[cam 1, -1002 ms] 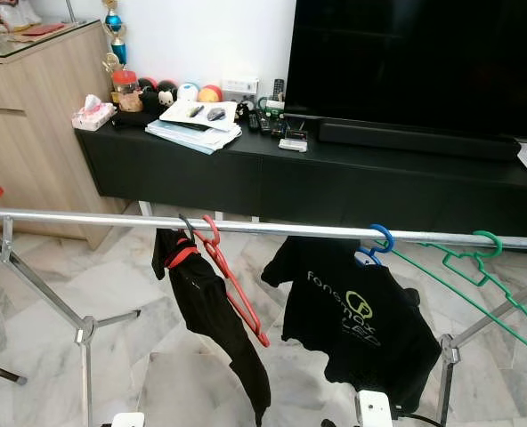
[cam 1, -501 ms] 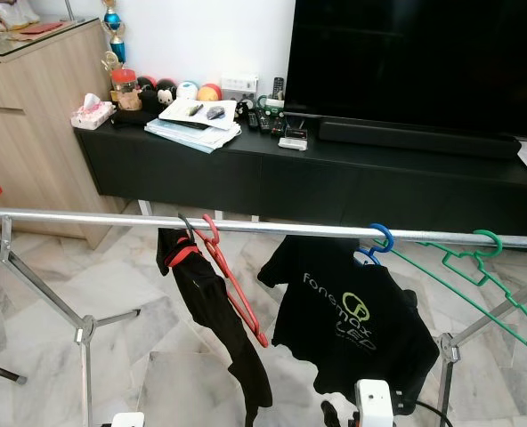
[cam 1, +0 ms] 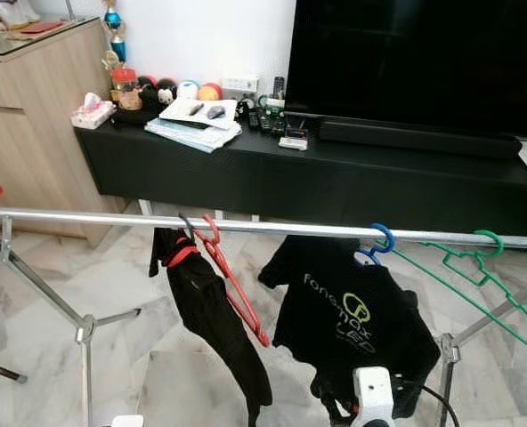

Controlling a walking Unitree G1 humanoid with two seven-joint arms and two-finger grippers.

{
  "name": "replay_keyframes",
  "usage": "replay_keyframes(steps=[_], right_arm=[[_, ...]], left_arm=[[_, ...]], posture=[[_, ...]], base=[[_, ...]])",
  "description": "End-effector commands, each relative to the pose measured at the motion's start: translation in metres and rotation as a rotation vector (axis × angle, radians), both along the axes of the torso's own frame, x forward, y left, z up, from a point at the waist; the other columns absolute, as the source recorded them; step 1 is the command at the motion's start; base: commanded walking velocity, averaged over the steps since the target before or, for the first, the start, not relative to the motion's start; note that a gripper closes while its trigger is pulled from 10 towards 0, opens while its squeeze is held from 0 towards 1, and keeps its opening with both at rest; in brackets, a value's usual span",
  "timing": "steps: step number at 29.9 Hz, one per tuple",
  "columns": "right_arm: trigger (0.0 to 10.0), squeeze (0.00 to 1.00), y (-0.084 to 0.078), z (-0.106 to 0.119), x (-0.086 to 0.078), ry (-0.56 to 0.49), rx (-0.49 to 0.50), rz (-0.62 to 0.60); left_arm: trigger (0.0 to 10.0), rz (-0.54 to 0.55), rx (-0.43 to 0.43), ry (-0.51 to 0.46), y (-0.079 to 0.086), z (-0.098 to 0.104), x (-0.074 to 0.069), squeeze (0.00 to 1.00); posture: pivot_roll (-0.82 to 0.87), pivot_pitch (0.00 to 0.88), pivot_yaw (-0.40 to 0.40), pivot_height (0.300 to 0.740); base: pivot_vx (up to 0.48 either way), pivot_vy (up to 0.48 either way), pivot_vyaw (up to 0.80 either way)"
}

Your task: Hang hanger

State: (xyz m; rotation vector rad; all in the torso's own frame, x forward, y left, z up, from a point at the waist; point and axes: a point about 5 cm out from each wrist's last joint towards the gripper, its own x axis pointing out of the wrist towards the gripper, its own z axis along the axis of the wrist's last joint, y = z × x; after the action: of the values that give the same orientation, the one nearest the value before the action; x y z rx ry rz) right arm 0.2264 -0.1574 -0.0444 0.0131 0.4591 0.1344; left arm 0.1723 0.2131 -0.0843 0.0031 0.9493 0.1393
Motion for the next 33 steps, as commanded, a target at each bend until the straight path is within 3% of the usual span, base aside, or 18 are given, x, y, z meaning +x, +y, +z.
replay_keyframes(steps=[1, 4, 5, 6, 7, 8, 12, 17, 21, 25, 30, 33], right_arm=[[10.0, 0.0, -0.005, 0.002, -0.001, -0.036, -0.022, -0.014], [10.0, 0.0, -0.006, 0.004, -0.001, -0.064, -0.023, -0.032], [10.0, 0.0, 0.0, 0.023, 0.022, -0.165, -0.013, -0.032], [10.0, 0.0, 0.007, 0.063, 0.058, -0.356, -0.017, -0.011], [10.0, 0.0, 0.007, 0.063, 0.058, -0.356, -0.017, -0.011], [10.0, 0.0, 0.008, 0.08, 0.067, -0.452, -0.013, -0.005], [10.0, 0.0, 0.008, 0.099, 0.071, -0.563, -0.011, 0.001], [10.0, 0.0, 0.005, 0.111, 0.074, -0.624, -0.042, -0.039], [10.0, 0.0, -0.004, 0.112, 0.077, -0.576, -0.068, -0.122], [10.0, 0.0, -0.029, 0.108, 0.079, -0.501, -0.069, -0.275], [10.0, 0.0, -0.038, 0.105, 0.079, -0.449, -0.067, -0.314], [10.0, 0.0, -0.052, 0.102, 0.084, -0.346, -0.023, -0.41]], left_arm=[[10.0, 0.01, -0.003, 0.018, -0.001, -0.003, -0.005, 0.0], [10.0, 0.007, -0.004, 0.021, -0.001, -0.003, -0.006, 0.0], [10.0, 0.006, -0.004, 0.022, -0.001, -0.003, -0.007, 0.0], [10.0, 0.012, -0.007, 0.023, -0.002, -0.004, -0.007, 0.0], [10.0, 0.012, -0.007, 0.023, -0.002, -0.004, -0.007, 0.0], [10.0, 0.012, -0.007, 0.024, -0.002, -0.004, -0.008, 0.0], [10.0, 0.004, -0.004, 0.025, -0.001, -0.004, -0.008, 0.0], [10.0, 0.003, -0.002, 0.024, -0.001, -0.004, -0.008, 0.0], [10.0, 0.004, -0.003, 0.019, -0.001, -0.003, -0.006, 0.0], [10.0, 0.007, -0.004, 0.016, -0.001, -0.002, -0.004, 0.0], [10.0, 0.007, -0.003, 0.015, -0.001, -0.002, -0.004, 0.0], [10.0, 0.01, -0.001, 0.014, 0.0, -0.002, -0.003, 0.0]], posture=[[0.11, 0.022, -0.05, 0.74], [0.11, 0.018, -0.051, 0.74], [0.11, 0.015, -0.052, 0.74], [0.11, 0.013, -0.051, 0.74], [0.11, 0.013, -0.051, 0.74], [0.11, 0.009, -0.052, 0.74], [0.11, 0.0, -0.051, 0.74], [0.11, 0.0, -0.052, 0.74], [0.11, 0.01, -0.052, 0.74], [0.11, 0.017, -0.054, 0.74], [0.11, 0.021, -0.056, 0.74], [0.11, 0.024, -0.055, 0.74]], base=[[0.0, 0.0, 0.0], [0.0, 0.0, 0.0], [0.0, 0.0, 0.0], [0.0, 0.0, 0.0], [0.0, 0.0, 0.0], [0.0, 0.0, 0.0], [0.0, 0.0, 0.0], [0.0, 0.0, 0.0], [0.0, 0.0, 0.0], [0.0, 0.0, 0.0], [0.0, 0.0, 0.0], [0.0, 0.0, 0.0]])
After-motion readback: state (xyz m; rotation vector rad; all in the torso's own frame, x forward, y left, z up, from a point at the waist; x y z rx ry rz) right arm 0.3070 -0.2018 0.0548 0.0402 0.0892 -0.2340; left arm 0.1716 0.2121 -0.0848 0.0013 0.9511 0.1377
